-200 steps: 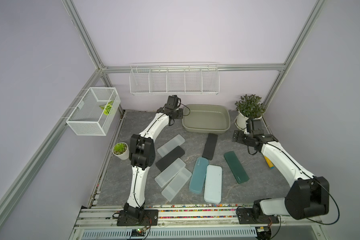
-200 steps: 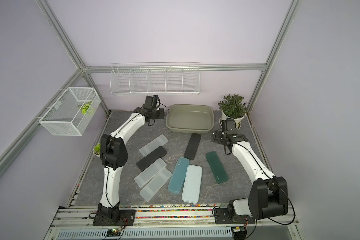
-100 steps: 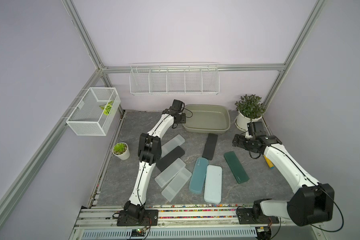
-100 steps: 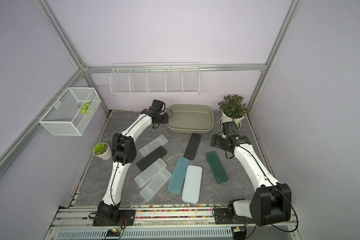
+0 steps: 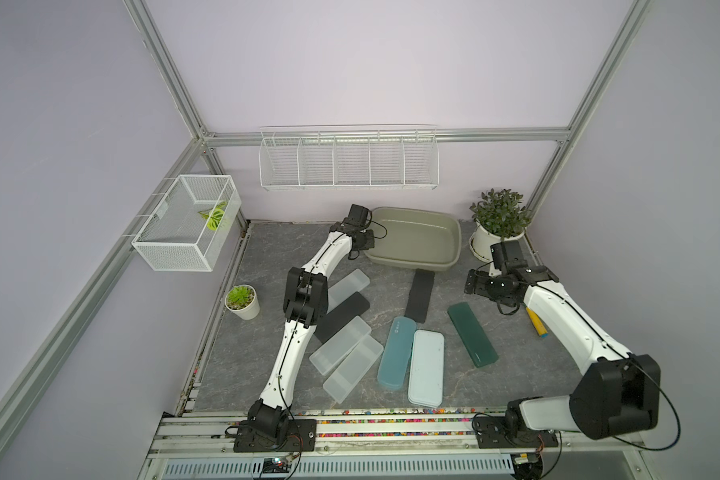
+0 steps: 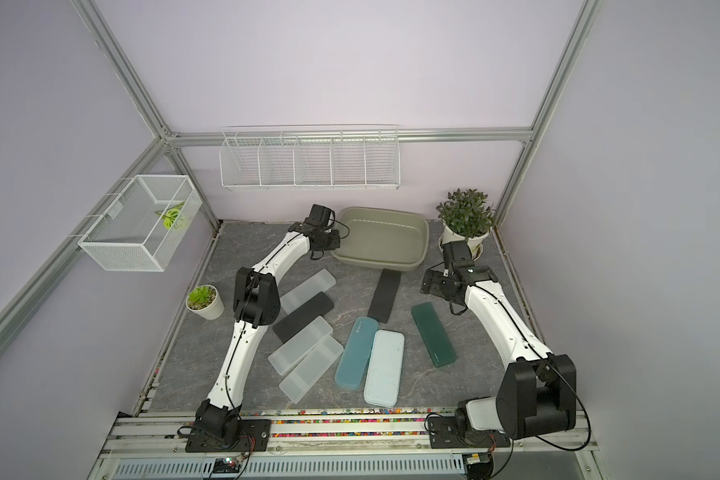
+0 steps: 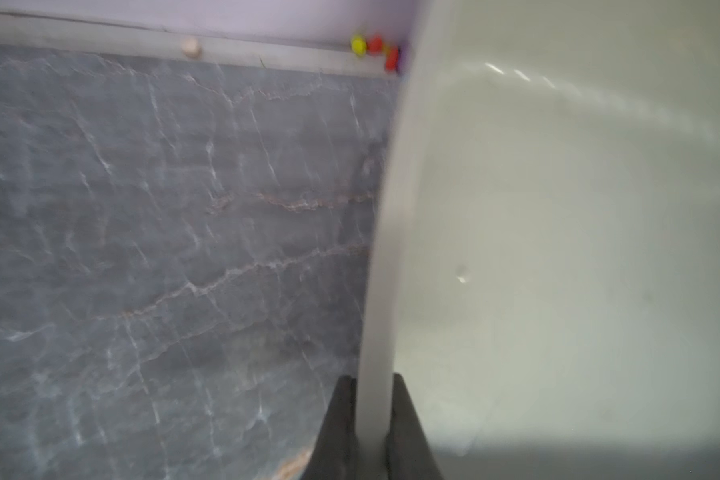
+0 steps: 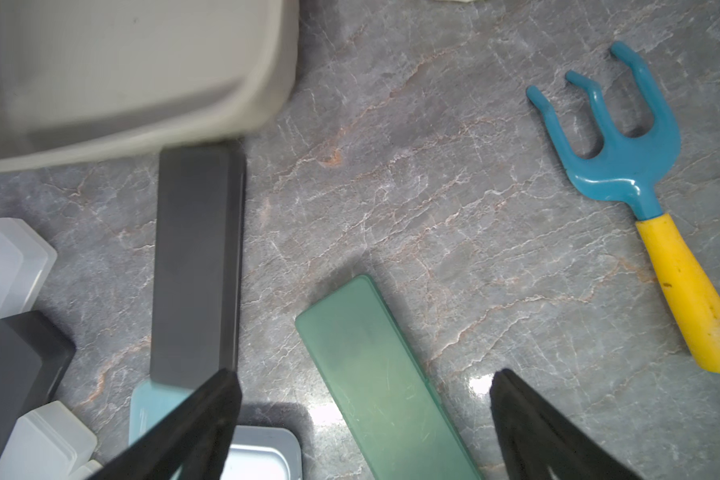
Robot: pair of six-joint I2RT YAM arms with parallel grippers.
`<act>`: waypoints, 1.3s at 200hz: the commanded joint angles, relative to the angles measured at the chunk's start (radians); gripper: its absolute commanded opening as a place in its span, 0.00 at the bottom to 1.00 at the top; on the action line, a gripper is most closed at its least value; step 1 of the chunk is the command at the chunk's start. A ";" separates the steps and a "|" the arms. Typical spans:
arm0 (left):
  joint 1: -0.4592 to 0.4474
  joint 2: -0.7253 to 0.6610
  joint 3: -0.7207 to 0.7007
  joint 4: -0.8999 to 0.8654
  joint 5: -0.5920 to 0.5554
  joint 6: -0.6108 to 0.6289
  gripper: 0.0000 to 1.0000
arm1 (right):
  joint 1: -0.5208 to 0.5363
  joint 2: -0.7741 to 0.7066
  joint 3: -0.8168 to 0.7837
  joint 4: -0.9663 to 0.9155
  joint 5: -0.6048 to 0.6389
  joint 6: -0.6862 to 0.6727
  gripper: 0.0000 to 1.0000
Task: Put the pencil case into the storage box
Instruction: Move the storage box to the center of the board.
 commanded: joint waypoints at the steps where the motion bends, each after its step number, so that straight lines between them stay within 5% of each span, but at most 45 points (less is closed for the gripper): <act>1: 0.002 -0.028 -0.046 -0.035 -0.116 -0.013 0.00 | 0.005 0.017 0.031 -0.037 0.035 0.005 0.98; 32: 0.010 -0.139 -0.223 -0.011 -0.260 -0.045 0.00 | 0.004 0.039 0.040 -0.056 0.019 -0.020 0.98; 102: 0.107 -0.415 -0.643 0.041 -0.330 -0.100 0.00 | 0.003 0.058 -0.120 -0.030 -0.037 -0.061 0.98; 182: 0.099 -0.511 -0.831 0.069 -0.166 0.050 0.00 | 0.004 0.052 -0.291 -0.029 -0.089 -0.101 0.99; 260: 0.075 -0.527 -0.867 0.031 -0.143 0.079 0.00 | 0.056 0.121 -0.302 0.007 -0.060 -0.106 0.99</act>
